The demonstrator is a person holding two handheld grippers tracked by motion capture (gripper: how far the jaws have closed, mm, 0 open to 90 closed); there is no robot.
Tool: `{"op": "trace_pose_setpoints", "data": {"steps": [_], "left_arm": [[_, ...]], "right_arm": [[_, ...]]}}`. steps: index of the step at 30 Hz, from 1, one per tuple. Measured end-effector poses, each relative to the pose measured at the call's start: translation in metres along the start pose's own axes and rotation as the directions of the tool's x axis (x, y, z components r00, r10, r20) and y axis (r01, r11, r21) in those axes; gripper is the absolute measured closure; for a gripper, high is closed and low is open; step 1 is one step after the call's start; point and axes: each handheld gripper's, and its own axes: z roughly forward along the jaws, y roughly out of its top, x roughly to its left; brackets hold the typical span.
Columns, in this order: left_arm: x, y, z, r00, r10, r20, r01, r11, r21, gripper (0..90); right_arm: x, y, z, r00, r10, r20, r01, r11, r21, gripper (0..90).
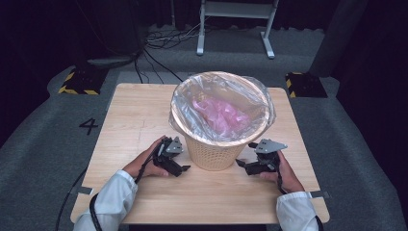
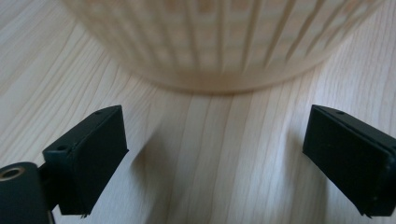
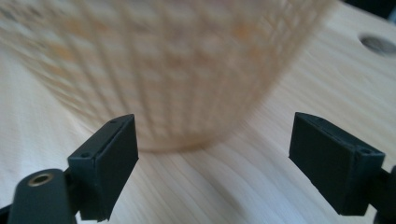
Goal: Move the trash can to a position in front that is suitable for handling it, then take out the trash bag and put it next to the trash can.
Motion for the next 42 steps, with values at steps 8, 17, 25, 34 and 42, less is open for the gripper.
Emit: {"op": "trace_pose_setpoints", "data": {"steps": [8, 17, 25, 34, 42], "left_arm": [[0.007, 0.006, 0.011, 0.9984, -0.005, 0.057, 0.006, 1.0, -0.007, 7.1], [-0.004, 0.001, 0.005, 0.996, -0.012, 0.089, 0.012, 0.9999, -0.003, 7.1], [-0.03, -0.023, -0.021, 0.9951, -0.051, 0.085, 0.051, 0.9987, 0.003, 8.4], [-0.047, -0.055, -0.053, 0.9947, -0.088, 0.052, 0.089, 0.996, -0.008, 8.1], [-0.043, -0.053, -0.05, 0.9944, -0.099, 0.038, 0.099, 0.995, -0.006, 7.7]], "right_arm": [[0.005, 0.005, 0.01, 0.9976, -0.03, -0.063, 0.031, 0.999, 0.01, 14.1], [0.021, 0.005, 0.009, 0.9948, -0.042, -0.093, 0.042, 0.999, -0.001, 6.6], [0.042, -0.001, -0.005, 0.9928, -0.096, -0.071, 0.098, 0.995, 0.023, 15.1], [0.033, -0.028, -0.022, 0.997, 0.076, -0.014, -0.075, 0.996, 0.054, 17.8], [0.03, -0.021, -0.039, 0.9833, 0.102, 0.15, -0.09, 0.992, -0.085, 26.6]]}}
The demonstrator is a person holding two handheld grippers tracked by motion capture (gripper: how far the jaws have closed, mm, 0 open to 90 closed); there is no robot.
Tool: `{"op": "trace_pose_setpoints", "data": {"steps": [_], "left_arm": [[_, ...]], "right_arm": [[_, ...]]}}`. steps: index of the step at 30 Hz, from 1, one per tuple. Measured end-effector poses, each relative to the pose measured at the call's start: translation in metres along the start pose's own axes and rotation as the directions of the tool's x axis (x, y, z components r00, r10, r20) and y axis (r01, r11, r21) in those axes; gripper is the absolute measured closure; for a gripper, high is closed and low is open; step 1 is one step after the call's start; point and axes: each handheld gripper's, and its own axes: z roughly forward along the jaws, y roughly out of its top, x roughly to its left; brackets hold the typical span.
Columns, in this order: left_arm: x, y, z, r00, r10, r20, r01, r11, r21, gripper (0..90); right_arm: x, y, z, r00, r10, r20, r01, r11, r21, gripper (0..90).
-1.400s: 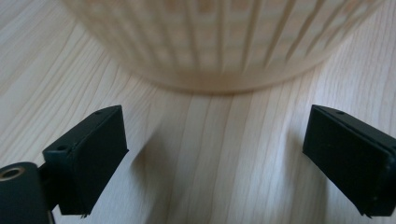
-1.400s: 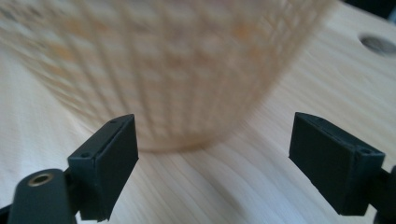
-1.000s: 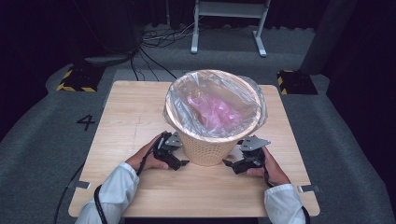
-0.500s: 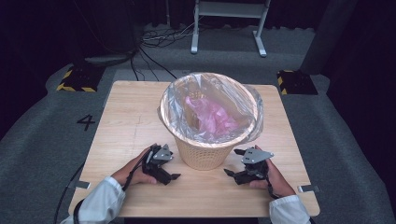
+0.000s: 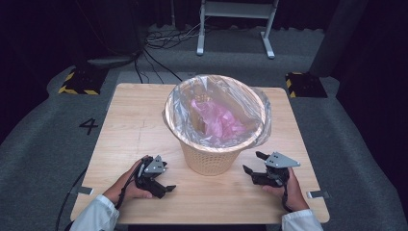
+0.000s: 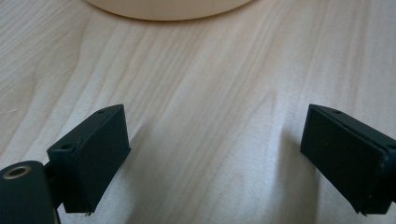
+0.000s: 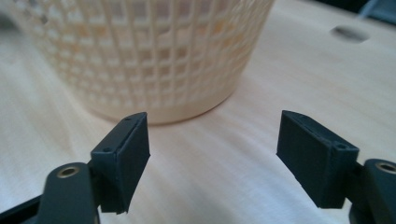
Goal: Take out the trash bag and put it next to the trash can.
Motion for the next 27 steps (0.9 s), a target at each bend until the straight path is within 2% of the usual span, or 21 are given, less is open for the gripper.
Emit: {"op": "trace_pose_setpoints", "data": {"steps": [1, 2, 4, 5, 7, 9, 12, 15, 16, 18, 19, 20, 22, 24, 27], "left_arm": [[0.0, 0.0, 0.0, 1.0, 0.005, -0.003, -0.005, 1.0, -0.001, 7.7], [-0.001, 0.0, 0.0, 0.9999, 0.012, -0.01, -0.012, 0.9999, -0.008, 7.7], [0.001, 0.0, 0.0, 0.9999, 0.003, -0.01, -0.003, 1.0, -0.004, 7.7], [0.001, 0.001, 0.0, 1.0, 0.006, -0.007, -0.006, 1.0, -0.002, 7.7], [0.002, 0.001, 0.001, 1.0, 0.0, -0.008, 0.0, 1.0, 0.0, 7.7], [0.003, 0.002, 0.001, 1.0, 0.0, -0.008, 0.0, 1.0, 0.005, 7.5], [0.002, 0.001, 0.001, 0.9994, 0.005, -0.036, -0.005, 0.9999, -0.009, 7.4], [0.001, 0.001, 0.0, 0.9981, 0.001, -0.061, -0.002, 0.9999, -0.015, 7.5], [0.001, 0.001, 0.0, 0.9979, 0.002, -0.065, -0.003, 0.9999, -0.016, 7.5], [0.001, 0.001, 0.0, 0.9974, -0.001, -0.072, 0.0, 0.9999, -0.013, 7.5], [0.001, 0.001, 0.001, 0.9973, -0.004, -0.073, 0.003, 0.9999, -0.013, 7.5], [0.002, 0.002, 0.001, 0.9973, -0.005, -0.073, 0.005, 0.9999, -0.013, 7.5], [0.002, 0.002, 0.001, 0.9969, -0.013, -0.078, 0.012, 0.9998, -0.014, 7.5], [0.002, 0.002, 0.001, 0.9963, -0.006, -0.086, 0.004, 0.9998, -0.017, 7.5], [0.003, 0.004, 0.003, 0.9927, 0.009, -0.121, -0.012, 0.9996, -0.026, 7.5]], "right_arm": [[0.0, 0.0, 0.0, 1.0, 0.0, 0.0, 0.0, 1.0, 0.0, 26.6], [0.0, 0.001, -0.001, 0.9998, 0.002, 0.018, -0.001, 1.0, -0.024, 27.0], [0.0, 0.003, -0.003, 0.9981, -0.001, 0.062, 0.004, 0.998, -0.055, 27.1], [0.0, 0.003, -0.003, 0.9981, -0.001, 0.062, 0.004, 0.998, -0.055, 27.1], [0.002, 0.003, -0.003, 0.9955, -0.009, 0.094, 0.015, 0.998, -0.067, 28.4], [0.002, 0.004, -0.002, 0.9951, -0.001, 0.099, 0.008, 0.998, -0.069, 27.1], [0.004, 0.002, 0.0, 0.9917, -0.003, 0.128, 0.014, 0.996, -0.092, 27.7], [0.008, -0.002, 0.002, 0.9847, -0.011, 0.174, 0.031, 0.993, -0.114, 28.6], [0.01, -0.004, 0.002, 0.9805, -0.005, 0.196, 0.035, 0.989, -0.147, 29.7], [0.01, -0.005, 0.002, 0.9786, 0.001, 0.206, 0.033, 0.986, -0.161, 29.0], [0.01, -0.005, 0.001, 0.975, 0.0, 0.222, 0.04, 0.984, -0.176, 29.5], [0.011, -0.006, 0.0, 0.9679, 0.003, 0.251, 0.05, 0.978, -0.202, 29.8], [0.011, -0.006, -0.001, 0.9656, 0.008, 0.26, 0.049, 0.976, -0.213, 30.2], [0.011, -0.006, -0.001, 0.9573, 0.012, 0.289, 0.057, 0.972, -0.227, 30.9], [0.012, -0.004, -0.001, 0.9465, 0.014, 0.322, 0.069, 0.967, -0.246, 32.5]]}}
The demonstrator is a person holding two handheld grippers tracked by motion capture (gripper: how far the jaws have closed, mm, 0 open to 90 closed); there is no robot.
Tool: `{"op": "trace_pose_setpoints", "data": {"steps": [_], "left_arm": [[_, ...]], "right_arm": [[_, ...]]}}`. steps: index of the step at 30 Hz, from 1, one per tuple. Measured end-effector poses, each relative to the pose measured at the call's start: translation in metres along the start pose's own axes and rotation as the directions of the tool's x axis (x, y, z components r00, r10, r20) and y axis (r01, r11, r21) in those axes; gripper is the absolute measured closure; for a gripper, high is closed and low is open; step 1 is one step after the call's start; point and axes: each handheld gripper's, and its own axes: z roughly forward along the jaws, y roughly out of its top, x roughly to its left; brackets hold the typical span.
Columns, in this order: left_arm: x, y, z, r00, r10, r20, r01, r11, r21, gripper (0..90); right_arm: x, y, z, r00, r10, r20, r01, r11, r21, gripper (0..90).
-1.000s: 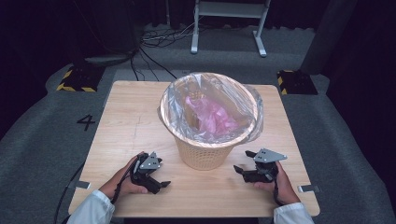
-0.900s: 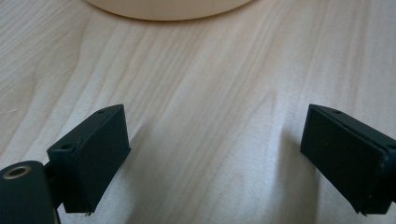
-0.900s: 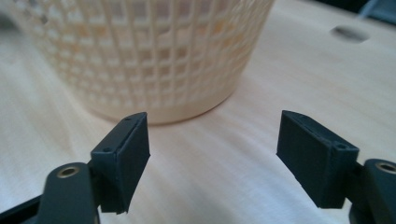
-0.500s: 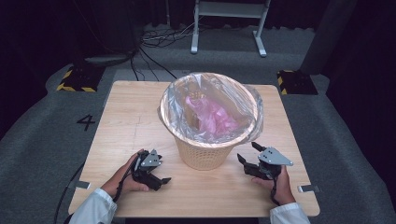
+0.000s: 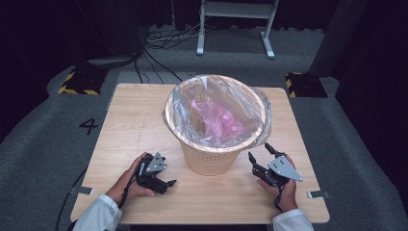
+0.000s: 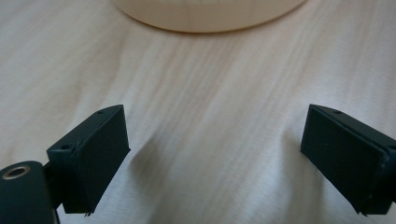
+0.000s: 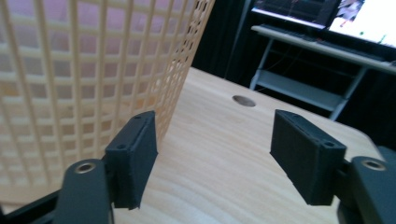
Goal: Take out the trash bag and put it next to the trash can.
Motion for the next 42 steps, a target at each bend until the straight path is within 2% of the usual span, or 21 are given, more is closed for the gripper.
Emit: {"op": "trace_pose_setpoints", "data": {"steps": [2, 3, 4, 6, 11, 13, 16, 17, 19, 21, 23, 25, 28, 30, 32, 34, 35, 36, 37, 41, 42], "left_arm": [[0.0, 0.002, 0.002, 0.999, 0.012, -0.043, -0.013, 0.9998, -0.017, 8.3], [0.001, 0.002, 0.002, 0.9979, 0.028, -0.059, -0.03, 0.9992, -0.026, 12.0], [0.001, 0.003, 0.003, 0.9967, 0.034, -0.073, -0.036, 0.9988, -0.032, 12.0], [0.002, 0.004, 0.004, 0.9932, 0.04, -0.109, -0.045, 0.9981, -0.041, 17.6], [0.004, 0.005, 0.004, 0.9887, 0.048, -0.142, -0.059, 0.9953, -0.077, 15.6], [0.007, 0.005, 0.004, 0.9824, 0.062, -0.176, -0.079, 0.9928, -0.09, 15.7], [0.011, 0.009, -0.001, 0.9747, 0.028, -0.222, -0.063, 0.9866, -0.15, 16.4], [0.012, 0.01, -0.004, 0.9714, 0.03, -0.236, -0.07, 0.9835, -0.167, 16.4], [0.012, 0.014, -0.009, 0.9621, 0.029, -0.271, -0.086, 0.9759, -0.2, 15.9], [0.012, 0.018, -0.014, 0.9566, 0.024, -0.29, -0.095, 0.9677, -0.233, 15.9], [0.013, 0.021, -0.02, 0.9486, 0.015, -0.316, -0.104, 0.9584, -0.266, 15.9], [0.014, 0.026, -0.025, 0.9453, -0.002, -0.326, -0.102, 0.9487, -0.299, 16.0], [0.014, 0.034, -0.03, 0.9398, -0.026, -0.341, -0.103, 0.9296, -0.354, 16.0], [0.012, 0.039, -0.034, 0.9302, -0.034, -0.365, -0.118, 0.9157, -0.384, 16.0], [0.011, 0.043, -0.036, 0.9256, -0.042, -0.376, -0.129, 0.8996, -0.417, 16.0], [0.009, 0.047, -0.038, 0.9266, -0.056, -0.372, -0.126, 0.8854, -0.447, 16.0], [0.009, 0.049, -0.039, 0.9236, -0.062, -0.378, -0.129, 0.8787, -0.46, 15.8], [0.008, 0.05, -0.04, 0.9236, -0.069, -0.377, -0.129, 0.8716, -0.473, 15.8], [0.008, 0.051, -0.041, 0.924, -0.071, -0.376, -0.129, 0.8668, -0.482, 15.9], [0.004, 0.056, -0.047, 0.908, -0.066, -0.414, -0.162, 0.855, -0.493, 16.1], [0.004, 0.056, -0.049, 0.9059, -0.069, -0.418, -0.166, 0.8497, -0.501, 16.2]], "right_arm": [[0.001, 0.002, 0.001, 0.9999, -0.002, 0.017, 0.002, 1.0, -0.009, 32.9], [0.001, 0.004, 0.001, 0.9995, -0.003, 0.031, 0.004, 1.0, -0.025, 33.1], [0.001, 0.004, 0.001, 0.9995, -0.003, 0.031, 0.004, 1.0, -0.025, 33.1], [0.001, 0.007, 0.0, 0.9984, -0.007, 0.057, 0.009, 0.999, -0.041, 33.9], [0.002, 0.012, -0.002, 0.9966, 0.002, 0.082, 0.004, 0.997, -0.075, 33.8], [0.002, 0.013, -0.002, 0.9965, 0.002, 0.083, 0.004, 0.997, -0.079, 33.8], [0.002, 0.018, -0.003, 0.9956, 0.002, 0.094, 0.007, 0.995, -0.1, 33.6], [0.002, 0.018, -0.003, 0.9956, 0.002, 0.094, 0.007, 0.995, -0.1, 33.6], [0.002, 0.021, -0.004, 0.9948, -0.003, 0.102, 0.015, 0.994, -0.111, 33.6], [0.002, 0.024, -0.005, 0.9939, -0.012, 0.11, 0.025, 0.992, -0.12, 33.5], [0.003, 0.028, -0.005, 0.9933, -0.014, 0.114, 0.029, 0.991, -0.131, 33.2], [0.003, 0.031, -0.006, 0.9922, -0.025, 0.122, 0.042, 0.989, -0.139, 33.2], [0.005, 0.036, -0.006, 0.9909, -0.033, 0.13, 0.053, 0.987, -0.153, 33.0], [0.005, 0.038, -0.006, 0.9898, -0.041, 0.136, 0.063, 0.985, -0.16, 32.9], [0.005, 0.039, -0.006, 0.9875, -0.047, 0.15, 0.072, 0.983, -0.167, 32.9], [0.004, 0.041, -0.007, 0.9874, -0.046, 0.152, 0.073, 0.981, -0.177, 33.0], [0.004, 0.042, -0.007, 0.9862, -0.045, 0.159, 0.075, 0.98, -0.183, 33.2], [0.004, 0.042, -0.008, 0.9845, -0.052, 0.168, 0.084, 0.978, -0.19, 33.5], [0.004, 0.043, -0.008, 0.9838, -0.058, 0.169, 0.091, 0.977, -0.193, 33.6], [0.003, 0.046, -0.012, 0.9798, -0.062, 0.19, 0.101, 0.973, -0.206, 35.6], [0.003, 0.047, -0.013, 0.978, -0.066, 0.198, 0.108, 0.972, -0.211, 36.6]]}}
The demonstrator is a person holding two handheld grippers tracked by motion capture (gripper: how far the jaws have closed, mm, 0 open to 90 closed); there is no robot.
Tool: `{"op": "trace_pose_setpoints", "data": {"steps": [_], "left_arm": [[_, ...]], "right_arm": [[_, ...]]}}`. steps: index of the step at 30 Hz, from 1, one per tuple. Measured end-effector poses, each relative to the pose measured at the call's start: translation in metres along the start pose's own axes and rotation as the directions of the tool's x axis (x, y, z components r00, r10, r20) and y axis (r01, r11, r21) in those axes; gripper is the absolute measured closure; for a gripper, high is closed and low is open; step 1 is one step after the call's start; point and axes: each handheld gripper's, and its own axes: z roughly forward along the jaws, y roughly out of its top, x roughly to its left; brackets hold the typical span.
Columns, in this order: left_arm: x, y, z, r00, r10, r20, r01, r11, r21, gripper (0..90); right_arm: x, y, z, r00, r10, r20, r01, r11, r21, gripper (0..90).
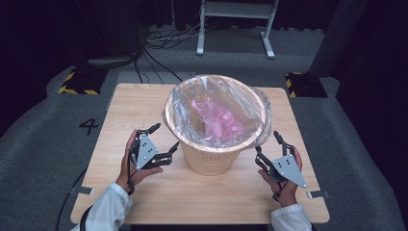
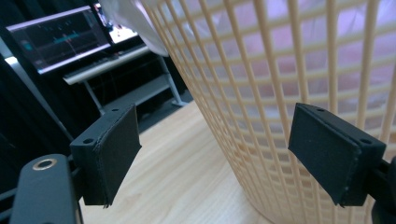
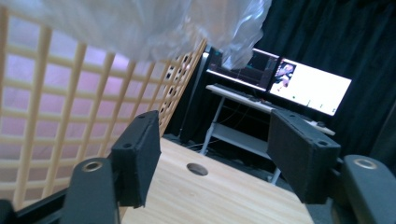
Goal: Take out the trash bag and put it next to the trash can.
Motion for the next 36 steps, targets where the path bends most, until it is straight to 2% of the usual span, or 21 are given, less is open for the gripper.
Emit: {"op": "trace_pose_setpoints", "data": {"steps": [3, 7, 11, 16, 18, 19, 21, 22, 23, 26, 31, 36], "left_arm": [[0.0, 0.007, -0.004, 0.9997, -0.004, -0.024, 0.003, 0.9994, -0.035, 16.6], [-0.001, 0.014, -0.009, 0.9999, -0.011, -0.005, 0.011, 0.9964, -0.084, 16.5], [-0.004, 0.019, -0.011, 0.9999, -0.012, -0.006, 0.012, 0.9939, -0.11, 16.4], [-0.007, 0.025, -0.016, 0.9999, -0.006, -0.009, 0.005, 0.9903, -0.139, 16.7], [-0.007, 0.026, -0.017, 1.0, -0.004, -0.005, 0.003, 0.9901, -0.14, 17.6], [-0.009, 0.028, -0.018, 0.9999, -0.003, -0.01, 0.001, 0.9889, -0.149, 17.6], [-0.009, 0.029, -0.018, 1.0, -0.002, -0.005, 0.002, 0.9889, -0.149, 18.1], [-0.009, 0.029, -0.018, 1.0, -0.002, -0.005, 0.002, 0.9889, -0.149, 18.1], [-0.01, 0.03, -0.02, 0.9999, 0.001, -0.014, -0.003, 0.9879, -0.155, 18.3], [-0.011, 0.031, -0.02, 0.9998, -0.002, -0.02, -0.001, 0.9873, -0.159, 18.6], [-0.012, 0.032, -0.02, 0.9994, -0.009, -0.034, 0.003, 0.9856, -0.169, 19.7], [-0.012, 0.033, -0.02, 0.9993, -0.009, -0.036, 0.003, 0.9859, -0.167, 20.1]], "right_arm": [[0.0, 0.005, 0.0, 0.9996, -0.012, 0.025, 0.012, 1.0, -0.016, 37.6], [0.003, 0.012, -0.002, 0.9978, -0.045, 0.049, 0.047, 0.998, -0.039, 39.0], [0.008, 0.017, -0.004, 0.9943, -0.089, 0.059, 0.092, 0.994, -0.066, 44.9], [0.013, 0.025, -0.008, 0.9884, -0.135, 0.07, 0.141, 0.985, -0.102, 61.1], [0.013, 0.027, -0.009, 0.9883, -0.136, 0.068, 0.143, 0.984, -0.11, 63.0], [0.013, 0.03, -0.01, 0.9865, -0.149, 0.067, 0.156, 0.981, -0.113, 70.5], [0.013, 0.032, -0.011, 0.9858, -0.156, 0.062, 0.162, 0.98, -0.115, 76.4], [0.013, 0.032, -0.011, 0.9858, -0.156, 0.062, 0.162, 0.98, -0.115, 76.4], [0.012, 0.034, -0.012, 0.9863, -0.156, 0.053, 0.161, 0.98, -0.119, 83.1], [0.013, 0.035, -0.013, 0.9848, -0.169, 0.04, 0.173, 0.978, -0.121, 89.1], [0.012, 0.037, -0.015, 0.9849, -0.168, 0.044, 0.172, 0.976, -0.131, 90.0], [0.009, 0.045, -0.019, 0.984, -0.157, 0.085, 0.169, 0.972, -0.161, 90.0]]}}
